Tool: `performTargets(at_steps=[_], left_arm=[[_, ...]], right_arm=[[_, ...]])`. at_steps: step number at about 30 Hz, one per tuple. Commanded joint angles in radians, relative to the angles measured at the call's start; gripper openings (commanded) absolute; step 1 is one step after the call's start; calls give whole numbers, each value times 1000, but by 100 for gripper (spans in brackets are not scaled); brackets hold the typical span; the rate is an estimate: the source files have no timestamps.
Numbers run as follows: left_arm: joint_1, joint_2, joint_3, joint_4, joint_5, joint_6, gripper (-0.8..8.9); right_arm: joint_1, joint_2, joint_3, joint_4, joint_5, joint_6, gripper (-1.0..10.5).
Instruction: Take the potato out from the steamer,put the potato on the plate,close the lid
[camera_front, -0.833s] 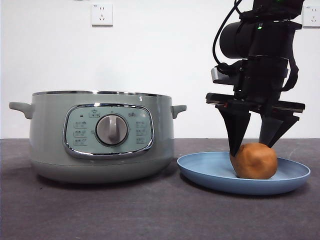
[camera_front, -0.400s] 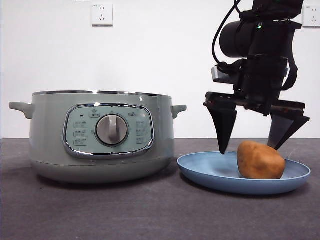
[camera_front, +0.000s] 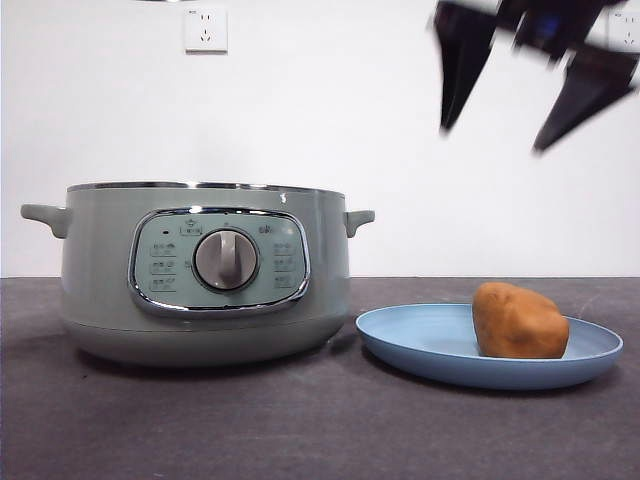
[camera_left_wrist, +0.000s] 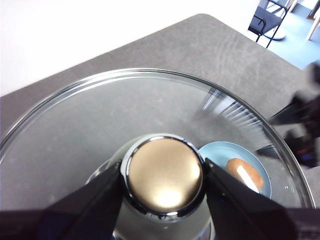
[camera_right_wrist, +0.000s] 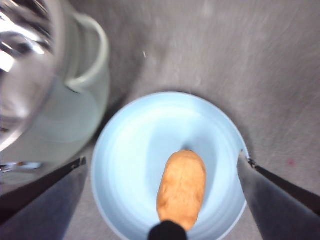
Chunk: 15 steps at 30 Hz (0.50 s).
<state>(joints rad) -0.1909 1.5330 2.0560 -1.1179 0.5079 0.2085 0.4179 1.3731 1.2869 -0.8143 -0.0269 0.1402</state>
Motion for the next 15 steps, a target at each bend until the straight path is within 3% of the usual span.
performTargets(at_steps=[1, 5, 15], left_arm=[[-27, 26, 13, 56, -11, 2, -8], [-73, 68, 11, 71, -151, 2, -8], [-177, 108, -80, 169, -167, -26, -8]], right_arm=[[2, -100, -1, -19, 0, 21, 501], [2, -234, -1, -43, 7, 21, 501], [1, -412, 0, -71, 12, 20, 500]])
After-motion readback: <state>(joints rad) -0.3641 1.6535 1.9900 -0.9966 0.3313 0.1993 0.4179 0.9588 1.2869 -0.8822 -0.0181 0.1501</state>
